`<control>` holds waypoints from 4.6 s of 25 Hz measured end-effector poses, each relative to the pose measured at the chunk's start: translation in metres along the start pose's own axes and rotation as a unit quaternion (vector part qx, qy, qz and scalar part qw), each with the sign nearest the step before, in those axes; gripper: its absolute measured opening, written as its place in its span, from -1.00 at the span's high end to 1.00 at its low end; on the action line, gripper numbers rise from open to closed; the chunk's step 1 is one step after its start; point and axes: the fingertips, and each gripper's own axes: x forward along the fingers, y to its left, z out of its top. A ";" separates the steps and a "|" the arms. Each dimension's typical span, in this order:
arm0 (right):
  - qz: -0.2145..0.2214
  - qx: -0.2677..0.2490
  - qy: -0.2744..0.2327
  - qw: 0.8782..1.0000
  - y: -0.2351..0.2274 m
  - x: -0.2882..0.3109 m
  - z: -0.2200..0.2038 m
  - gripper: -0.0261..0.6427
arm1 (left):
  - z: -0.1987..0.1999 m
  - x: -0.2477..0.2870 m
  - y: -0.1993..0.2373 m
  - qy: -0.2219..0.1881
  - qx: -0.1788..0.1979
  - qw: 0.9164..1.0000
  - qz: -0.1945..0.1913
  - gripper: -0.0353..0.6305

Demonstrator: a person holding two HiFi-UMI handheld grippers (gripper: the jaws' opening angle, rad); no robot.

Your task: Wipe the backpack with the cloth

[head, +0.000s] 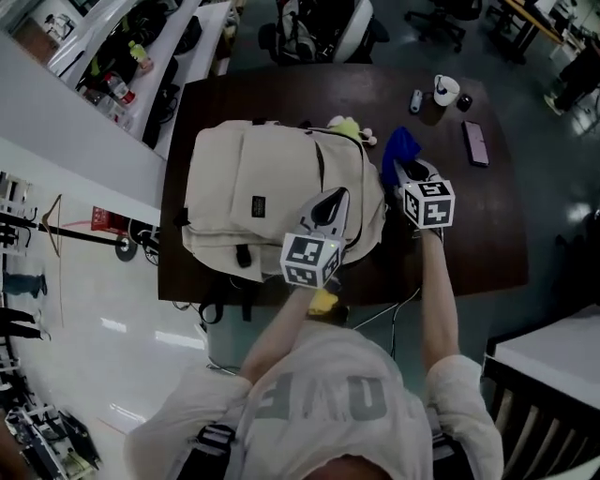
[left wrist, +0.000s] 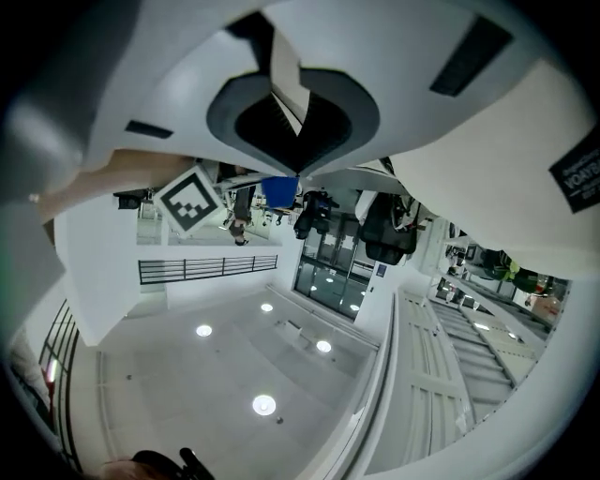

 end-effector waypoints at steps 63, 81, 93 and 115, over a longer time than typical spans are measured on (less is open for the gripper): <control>0.031 -0.028 -0.033 0.999 0.131 -0.117 -0.037 0.79 | 0.054 -0.173 0.080 -0.072 0.030 0.992 0.103 0.88; 0.387 -0.254 -0.108 0.880 0.203 0.188 0.194 0.79 | 0.142 -0.045 0.230 -0.040 0.006 0.982 0.185 0.88; 0.617 -0.379 -0.045 0.688 0.309 0.276 0.120 0.79 | 0.133 0.001 0.254 -0.010 -0.009 0.969 0.245 0.88; 0.584 -0.319 0.012 0.747 0.181 0.207 0.059 0.79 | 0.124 -0.003 0.266 0.000 -0.011 0.967 0.255 0.88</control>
